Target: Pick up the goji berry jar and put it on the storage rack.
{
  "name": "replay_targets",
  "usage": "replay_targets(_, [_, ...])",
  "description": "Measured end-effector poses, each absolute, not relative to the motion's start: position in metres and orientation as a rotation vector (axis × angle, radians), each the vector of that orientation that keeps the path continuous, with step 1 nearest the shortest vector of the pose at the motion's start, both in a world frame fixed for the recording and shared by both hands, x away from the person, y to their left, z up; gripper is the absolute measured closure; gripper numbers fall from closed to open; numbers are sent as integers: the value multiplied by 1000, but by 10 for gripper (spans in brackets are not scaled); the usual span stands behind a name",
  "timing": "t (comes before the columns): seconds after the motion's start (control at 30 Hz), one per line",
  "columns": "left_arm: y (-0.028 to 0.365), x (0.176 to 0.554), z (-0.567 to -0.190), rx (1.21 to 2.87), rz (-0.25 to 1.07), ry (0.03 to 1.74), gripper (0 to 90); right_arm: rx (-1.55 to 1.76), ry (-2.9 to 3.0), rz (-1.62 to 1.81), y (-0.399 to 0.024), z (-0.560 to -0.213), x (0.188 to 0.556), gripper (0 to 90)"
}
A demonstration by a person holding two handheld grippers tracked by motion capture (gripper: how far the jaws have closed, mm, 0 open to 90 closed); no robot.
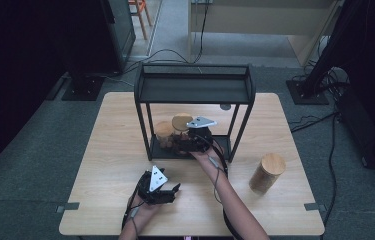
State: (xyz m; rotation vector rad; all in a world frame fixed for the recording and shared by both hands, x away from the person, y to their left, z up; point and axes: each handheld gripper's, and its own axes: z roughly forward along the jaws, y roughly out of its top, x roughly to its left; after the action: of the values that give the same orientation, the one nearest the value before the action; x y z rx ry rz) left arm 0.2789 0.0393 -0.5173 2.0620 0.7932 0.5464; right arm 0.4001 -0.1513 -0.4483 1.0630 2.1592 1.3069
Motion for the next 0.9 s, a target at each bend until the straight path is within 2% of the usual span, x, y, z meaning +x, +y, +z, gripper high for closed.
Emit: replay_targets(0.9, [39,279,-517,2061,544,795,216,1070,2216,1272,-161,-450,387,207])
